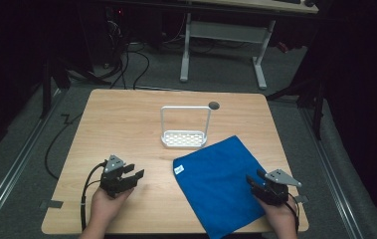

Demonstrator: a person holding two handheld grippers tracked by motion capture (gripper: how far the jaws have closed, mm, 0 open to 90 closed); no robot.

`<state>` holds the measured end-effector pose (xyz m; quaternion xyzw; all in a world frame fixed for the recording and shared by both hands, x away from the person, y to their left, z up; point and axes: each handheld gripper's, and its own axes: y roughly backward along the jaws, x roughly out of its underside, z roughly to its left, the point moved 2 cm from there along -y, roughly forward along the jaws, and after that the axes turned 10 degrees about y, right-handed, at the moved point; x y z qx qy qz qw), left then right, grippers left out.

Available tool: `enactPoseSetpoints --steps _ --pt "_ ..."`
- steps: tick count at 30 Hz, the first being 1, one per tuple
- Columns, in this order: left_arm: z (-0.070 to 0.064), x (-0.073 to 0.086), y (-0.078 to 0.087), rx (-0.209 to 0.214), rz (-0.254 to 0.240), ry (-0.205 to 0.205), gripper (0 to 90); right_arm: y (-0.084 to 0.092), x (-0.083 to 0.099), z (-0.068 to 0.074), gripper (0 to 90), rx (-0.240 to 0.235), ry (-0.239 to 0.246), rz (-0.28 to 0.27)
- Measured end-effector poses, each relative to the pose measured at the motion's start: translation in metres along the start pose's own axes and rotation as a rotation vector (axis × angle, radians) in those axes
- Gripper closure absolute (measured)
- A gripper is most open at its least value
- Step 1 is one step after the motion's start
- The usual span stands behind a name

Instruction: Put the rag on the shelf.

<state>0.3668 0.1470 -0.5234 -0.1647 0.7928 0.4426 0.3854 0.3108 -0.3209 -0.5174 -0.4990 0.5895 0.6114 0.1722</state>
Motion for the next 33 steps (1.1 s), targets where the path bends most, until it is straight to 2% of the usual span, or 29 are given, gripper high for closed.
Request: enactPoseSetpoints --steps 3,4,11,15,18,21,22,23,26,30,33 --pt "-0.002 0.001 -0.004 0.003 0.012 -0.011 51.8 0.0 -0.001 0.0 50.4 0.003 -0.002 -0.009" --pt "-0.005 0.001 -0.007 -0.005 0.02 -0.037 51.5 0.0 0.0 -0.001 50.5 -0.002 -0.009 -0.01" --pt "-0.013 0.002 -0.013 -0.001 0.034 -0.063 50.3 0.0 0.003 -0.007 50.7 -0.001 -0.033 -0.008" --pt "-0.018 0.003 -0.015 0.001 0.037 -0.075 49.9 0.0 0.004 -0.008 50.7 -0.001 -0.023 -0.005" --pt "-0.024 0.004 -0.017 0.018 0.046 -0.087 51.9 0.001 0.003 -0.01 51.0 0.002 -0.022 -0.008" --pt "-0.037 0.005 -0.018 0.039 0.049 -0.122 54.2 0.003 0.001 -0.011 52.6 0.007 -0.023 -0.012" --pt "-0.049 0.005 -0.02 0.059 0.052 -0.141 55.1 0.004 0.001 -0.011 53.1 0.007 -0.022 -0.012" --pt "-0.049 0.005 -0.02 0.059 0.052 -0.141 55.4 0.004 0.001 -0.011 53.1 0.007 -0.022 -0.012" --pt "-0.069 0.007 -0.027 0.066 0.071 -0.183 59.4 0.004 0.003 -0.009 55.5 -0.001 -0.005 -0.003" --pt "-0.097 0.012 -0.037 0.121 0.098 -0.225 63.3 0.006 0.004 -0.009 61.2 -0.005 -0.003 0.0" --pt "-0.117 0.016 -0.045 0.175 0.118 -0.25 66.8 0.006 0.004 -0.011 62.6 -0.008 -0.022 0.0"
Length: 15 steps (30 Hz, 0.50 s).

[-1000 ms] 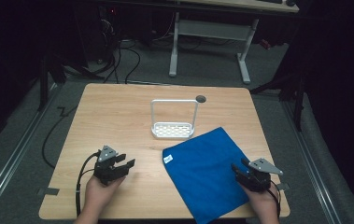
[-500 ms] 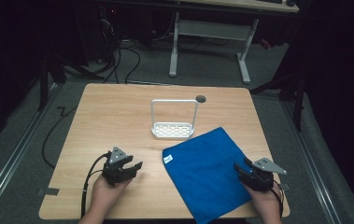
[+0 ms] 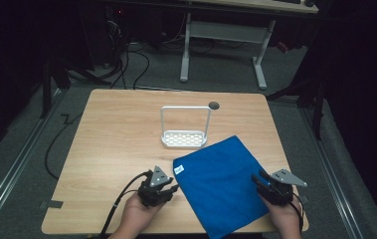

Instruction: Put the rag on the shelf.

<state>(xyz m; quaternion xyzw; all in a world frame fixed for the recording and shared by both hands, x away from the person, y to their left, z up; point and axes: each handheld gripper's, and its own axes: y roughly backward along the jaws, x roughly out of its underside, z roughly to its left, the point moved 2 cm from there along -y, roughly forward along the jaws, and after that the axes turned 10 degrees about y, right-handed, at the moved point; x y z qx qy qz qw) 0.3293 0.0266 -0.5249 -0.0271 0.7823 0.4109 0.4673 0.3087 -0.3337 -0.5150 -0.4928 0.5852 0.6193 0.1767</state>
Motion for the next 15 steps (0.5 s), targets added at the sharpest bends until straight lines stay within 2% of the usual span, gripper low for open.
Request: enactPoseSetpoints --steps 1,2,8,9,11,15 --pt "-0.013 -0.001 -0.007 0.037 0.012 -0.012 72.1 -0.001 0.0 -0.001 62.6 -0.006 -0.012 0.004" --pt "-0.013 -0.001 -0.007 0.037 0.012 -0.012 74.0 -0.001 0.0 -0.001 62.6 -0.006 -0.012 0.004" --pt "-0.045 0.0 -0.02 0.124 0.065 -0.058 82.8 -0.002 0.0 -0.001 62.3 -0.013 -0.003 0.004" --pt "-0.05 0.001 -0.022 0.132 0.076 -0.071 86.2 -0.003 0.0 0.0 62.3 -0.017 -0.004 0.006" --pt "-0.056 0.004 -0.026 0.138 0.093 -0.09 87.6 -0.003 -0.001 0.001 62.2 -0.017 0.002 0.004" --pt "-0.059 0.006 -0.032 0.133 0.117 -0.105 90.0 -0.002 0.0 0.001 62.3 -0.016 -0.002 0.006"
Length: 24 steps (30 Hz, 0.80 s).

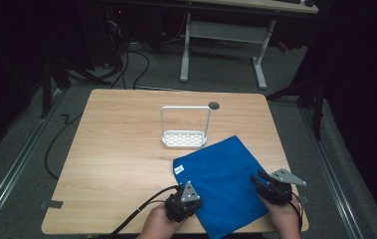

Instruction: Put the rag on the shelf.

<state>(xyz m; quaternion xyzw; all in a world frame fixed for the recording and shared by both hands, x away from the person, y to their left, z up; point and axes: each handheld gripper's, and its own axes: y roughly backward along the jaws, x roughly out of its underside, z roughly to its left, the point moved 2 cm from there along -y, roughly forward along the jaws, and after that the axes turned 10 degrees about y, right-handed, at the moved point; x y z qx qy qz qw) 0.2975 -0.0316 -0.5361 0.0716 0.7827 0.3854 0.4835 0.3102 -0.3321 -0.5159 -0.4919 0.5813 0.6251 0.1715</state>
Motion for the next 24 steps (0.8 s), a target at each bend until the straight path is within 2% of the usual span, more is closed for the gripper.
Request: enactPoseSetpoints --steps 3,7,10,16,24 --pt "0.001 0.001 -0.003 -0.007 0.019 -0.003 90.0 0.0 0.0 -0.001 62.4 0.003 -0.005 0.0" --pt "0.003 0.002 -0.002 0.001 0.019 -0.005 90.0 0.0 0.0 -0.001 62.3 0.001 -0.009 0.0" --pt "0.005 0.004 0.0 0.01 0.023 0.002 90.0 0.0 0.0 -0.001 62.3 0.0 -0.009 0.0" --pt "0.013 0.01 0.011 0.0 0.032 0.013 90.0 0.002 0.0 -0.002 62.3 0.003 -0.009 -0.005" --pt "0.032 0.023 0.031 -0.01 0.042 0.068 90.0 0.0 0.0 -0.001 64.8 -0.011 -0.006 -0.002"
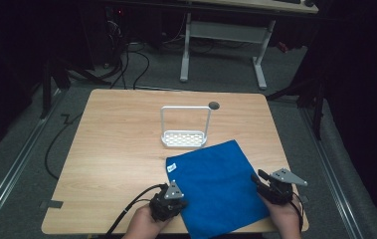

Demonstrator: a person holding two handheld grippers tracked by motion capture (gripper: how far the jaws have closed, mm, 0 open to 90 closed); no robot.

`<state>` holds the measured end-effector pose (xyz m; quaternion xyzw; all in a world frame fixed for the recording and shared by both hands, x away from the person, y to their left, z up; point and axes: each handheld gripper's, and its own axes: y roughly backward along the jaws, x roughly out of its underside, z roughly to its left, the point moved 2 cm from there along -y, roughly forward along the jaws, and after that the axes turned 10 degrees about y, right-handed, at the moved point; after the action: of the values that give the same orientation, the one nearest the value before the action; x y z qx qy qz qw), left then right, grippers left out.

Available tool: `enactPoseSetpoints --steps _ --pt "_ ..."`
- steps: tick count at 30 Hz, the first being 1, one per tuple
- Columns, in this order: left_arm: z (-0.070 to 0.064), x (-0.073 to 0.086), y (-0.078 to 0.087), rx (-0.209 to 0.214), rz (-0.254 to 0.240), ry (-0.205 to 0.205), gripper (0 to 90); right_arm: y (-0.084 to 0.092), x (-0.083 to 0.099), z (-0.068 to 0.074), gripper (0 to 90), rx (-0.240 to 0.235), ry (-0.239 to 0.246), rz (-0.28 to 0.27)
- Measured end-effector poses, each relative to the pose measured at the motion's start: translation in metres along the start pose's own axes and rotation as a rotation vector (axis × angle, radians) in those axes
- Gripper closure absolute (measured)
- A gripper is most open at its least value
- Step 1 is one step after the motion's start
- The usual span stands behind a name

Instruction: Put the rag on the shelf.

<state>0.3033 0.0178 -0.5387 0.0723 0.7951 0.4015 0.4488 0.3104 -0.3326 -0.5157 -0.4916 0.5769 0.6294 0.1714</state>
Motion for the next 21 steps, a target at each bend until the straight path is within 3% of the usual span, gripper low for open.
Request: enactPoseSetpoints --steps 2,3,7,14,21 --pt "0.005 0.003 0.005 -0.007 -0.002 0.013 90.0 -0.002 -0.001 0.003 70.3 -0.011 0.015 0.004" --pt "0.01 0.006 0.009 -0.014 -0.006 0.025 90.0 -0.003 -0.002 0.006 81.9 -0.028 0.032 0.015" --pt "0.017 0.009 0.015 -0.029 -0.012 0.045 90.0 -0.008 -0.003 0.009 90.0 -0.058 0.041 0.033" --pt "0.034 0.016 0.027 -0.071 -0.029 0.084 90.0 -0.027 -0.001 0.022 90.0 -0.107 0.082 0.102" --pt "0.049 0.019 0.035 -0.095 -0.048 0.127 90.0 -0.034 0.002 0.032 90.0 -0.138 0.114 0.139"
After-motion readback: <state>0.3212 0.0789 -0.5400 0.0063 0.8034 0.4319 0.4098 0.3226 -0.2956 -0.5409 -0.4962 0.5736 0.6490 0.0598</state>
